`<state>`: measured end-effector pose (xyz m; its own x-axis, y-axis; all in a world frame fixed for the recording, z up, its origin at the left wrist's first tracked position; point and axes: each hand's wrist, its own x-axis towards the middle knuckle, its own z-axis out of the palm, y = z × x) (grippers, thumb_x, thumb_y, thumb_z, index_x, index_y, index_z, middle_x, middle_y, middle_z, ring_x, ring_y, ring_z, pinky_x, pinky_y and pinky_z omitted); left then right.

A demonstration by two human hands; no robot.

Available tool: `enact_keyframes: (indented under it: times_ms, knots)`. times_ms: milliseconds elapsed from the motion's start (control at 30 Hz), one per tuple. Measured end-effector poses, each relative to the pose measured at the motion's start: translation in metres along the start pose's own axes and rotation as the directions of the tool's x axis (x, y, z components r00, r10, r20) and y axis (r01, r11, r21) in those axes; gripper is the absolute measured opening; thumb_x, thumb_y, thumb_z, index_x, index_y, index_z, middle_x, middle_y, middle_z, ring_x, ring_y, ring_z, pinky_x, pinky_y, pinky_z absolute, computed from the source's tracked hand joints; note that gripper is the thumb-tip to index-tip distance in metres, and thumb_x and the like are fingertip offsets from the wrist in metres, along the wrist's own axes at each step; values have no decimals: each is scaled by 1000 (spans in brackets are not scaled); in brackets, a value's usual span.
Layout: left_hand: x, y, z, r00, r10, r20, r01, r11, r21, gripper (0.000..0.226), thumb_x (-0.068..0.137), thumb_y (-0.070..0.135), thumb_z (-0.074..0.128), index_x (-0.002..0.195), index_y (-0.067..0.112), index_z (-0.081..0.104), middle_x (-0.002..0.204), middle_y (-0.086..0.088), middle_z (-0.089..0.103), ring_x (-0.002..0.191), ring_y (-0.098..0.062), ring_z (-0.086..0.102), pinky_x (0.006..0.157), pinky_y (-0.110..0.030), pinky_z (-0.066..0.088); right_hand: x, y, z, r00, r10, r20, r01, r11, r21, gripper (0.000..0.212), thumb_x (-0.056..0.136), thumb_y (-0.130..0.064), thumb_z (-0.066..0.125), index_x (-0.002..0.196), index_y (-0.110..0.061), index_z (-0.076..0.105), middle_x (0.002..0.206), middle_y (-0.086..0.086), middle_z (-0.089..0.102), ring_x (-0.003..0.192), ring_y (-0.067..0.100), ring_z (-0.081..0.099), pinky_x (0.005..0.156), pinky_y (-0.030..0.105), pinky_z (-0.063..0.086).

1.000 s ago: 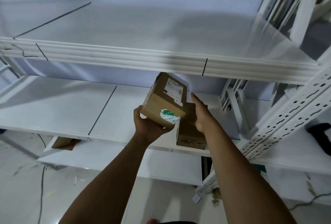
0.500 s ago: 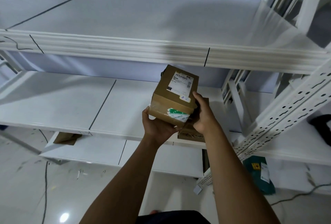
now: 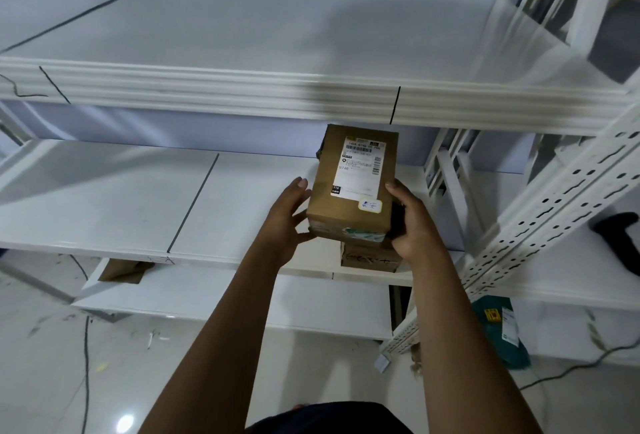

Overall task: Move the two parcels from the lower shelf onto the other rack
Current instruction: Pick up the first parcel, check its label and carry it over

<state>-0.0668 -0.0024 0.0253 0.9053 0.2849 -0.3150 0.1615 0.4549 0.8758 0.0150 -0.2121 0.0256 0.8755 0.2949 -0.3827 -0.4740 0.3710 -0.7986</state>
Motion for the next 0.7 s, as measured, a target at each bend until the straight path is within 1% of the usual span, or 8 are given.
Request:
enact_keyframes:
  times_ms: [67, 167, 267, 333, 433, 533, 600, 700]
  knots:
    - [2, 4, -1, 998, 32, 63, -38, 993, 108, 77, 91, 64, 69, 159, 38, 44, 158, 2, 55, 141, -34, 54, 108, -62, 53, 1, -1, 1, 998, -26, 53, 27, 1000, -13, 49, 93, -29, 69, 140, -22, 62, 134, 12, 72, 127, 38, 66, 101, 53, 55]
    - [6, 7, -4, 992, 53, 116, -72, 982, 172, 66, 97, 43, 73, 157, 39, 47, 152, 0, 62, 135, -32, 62, 108, -59, 55, 2, 2, 2, 993, -53, 110, 53, 999, -2, 52, 93, -25, 67, 144, -24, 59, 141, 14, 68, 131, 40, 63, 112, 61, 46]
    - [3, 9, -7, 982, 75, 171, -111, 971, 212, 72, 87, 40, 80, 154, 40, 52, 152, 1, 62, 134, -33, 63, 105, -57, 57, 0, 3, 0, 983, -90, 158, 91, 996, 2, 62, 89, -23, 67, 149, -27, 54, 147, 16, 63, 137, 42, 57, 114, 64, 41]
    - [-1, 8, -9, 974, 107, 198, -150, 965, 217, 79, 81, 39, 83, 154, 38, 52, 153, 2, 61, 134, -34, 63, 104, -58, 58, -1, 3, -1, 978, -113, 175, 112, 994, 15, 66, 87, -19, 67, 151, -28, 52, 150, 18, 59, 139, 44, 54, 110, 63, 44]
    - [-4, 4, -9, 965, 167, 204, -202, 965, 166, 77, 85, 23, 81, 156, 30, 52, 150, 2, 65, 132, -31, 66, 101, -52, 61, -5, 1, 1, 972, -140, 191, 134, 990, 44, 69, 86, -13, 63, 153, -27, 50, 151, 19, 57, 137, 44, 55, 97, 53, 56]
    - [-6, 5, -7, 961, 192, 197, -223, 964, 145, 77, 87, 16, 76, 159, 25, 49, 148, 1, 68, 130, -27, 69, 96, -42, 62, -10, -4, 6, 967, -156, 201, 145, 987, 68, 72, 85, -8, 60, 153, -27, 50, 136, 9, 70, 120, 33, 68, 82, 43, 62]
    - [-7, 7, -6, 962, 193, 194, -222, 964, 145, 78, 87, 16, 76, 159, 25, 49, 146, 2, 69, 129, -26, 69, 94, -39, 62, -12, -6, 8, 963, -164, 211, 152, 986, 73, 71, 85, -6, 58, 152, -27, 51, 127, 4, 74, 112, 28, 72, 79, 41, 63]
    - [-8, 8, -6, 962, 196, 188, -226, 962, 153, 81, 84, 19, 79, 159, 25, 48, 148, 1, 68, 131, -28, 68, 95, -40, 62, -12, -7, 10, 960, -165, 226, 151, 986, 76, 71, 84, -5, 57, 151, -28, 52, 124, 4, 75, 108, 26, 74, 77, 40, 63]
